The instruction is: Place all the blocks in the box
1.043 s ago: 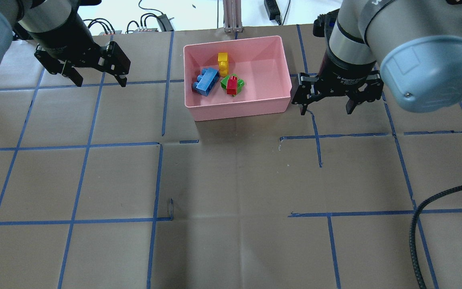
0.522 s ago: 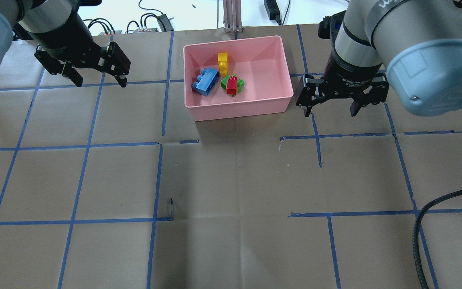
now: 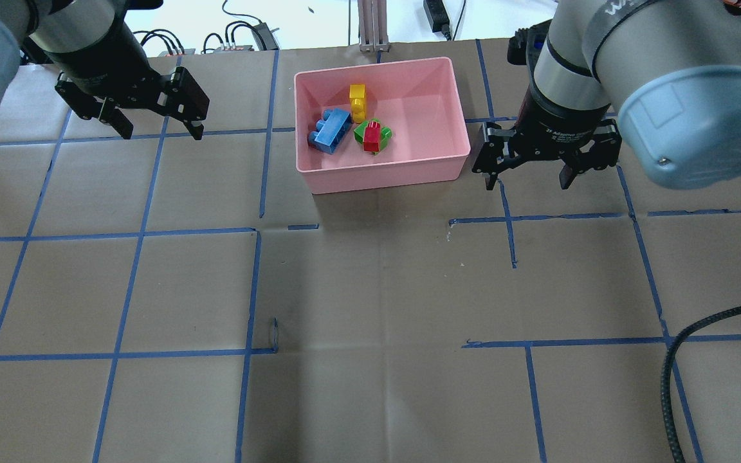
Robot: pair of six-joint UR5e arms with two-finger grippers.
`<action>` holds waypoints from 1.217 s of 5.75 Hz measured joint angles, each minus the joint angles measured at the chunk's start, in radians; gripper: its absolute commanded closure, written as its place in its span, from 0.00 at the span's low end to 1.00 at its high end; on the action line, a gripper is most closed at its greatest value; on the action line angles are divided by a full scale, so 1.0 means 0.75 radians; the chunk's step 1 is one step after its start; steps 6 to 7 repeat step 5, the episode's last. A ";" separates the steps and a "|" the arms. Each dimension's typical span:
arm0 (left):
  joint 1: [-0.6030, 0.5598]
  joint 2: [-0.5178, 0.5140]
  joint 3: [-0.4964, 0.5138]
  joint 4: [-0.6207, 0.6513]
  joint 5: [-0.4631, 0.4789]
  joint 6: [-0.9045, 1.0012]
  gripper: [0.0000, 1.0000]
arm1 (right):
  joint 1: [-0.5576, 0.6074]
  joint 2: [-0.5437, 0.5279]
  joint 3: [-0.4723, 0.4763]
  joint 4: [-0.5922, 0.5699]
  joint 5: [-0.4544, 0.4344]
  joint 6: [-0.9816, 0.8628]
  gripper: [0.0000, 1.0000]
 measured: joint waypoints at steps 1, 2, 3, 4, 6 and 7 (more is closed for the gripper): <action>0.000 0.000 -0.001 0.000 0.000 0.000 0.00 | 0.002 0.001 0.000 -0.003 0.000 0.000 0.00; 0.000 0.000 -0.001 0.000 0.000 0.000 0.00 | 0.003 0.001 0.000 -0.004 0.000 -0.001 0.00; 0.000 0.000 -0.002 0.000 0.000 0.000 0.00 | 0.004 0.002 -0.007 -0.004 -0.002 -0.003 0.00; 0.000 0.000 -0.003 0.000 0.000 0.000 0.00 | 0.006 0.007 -0.016 -0.009 -0.002 -0.002 0.00; 0.000 0.000 -0.003 0.000 0.000 0.000 0.00 | 0.007 0.022 -0.014 -0.014 0.000 0.000 0.00; 0.000 0.000 -0.003 0.000 0.000 0.000 0.00 | 0.007 0.022 -0.014 -0.014 0.000 0.000 0.00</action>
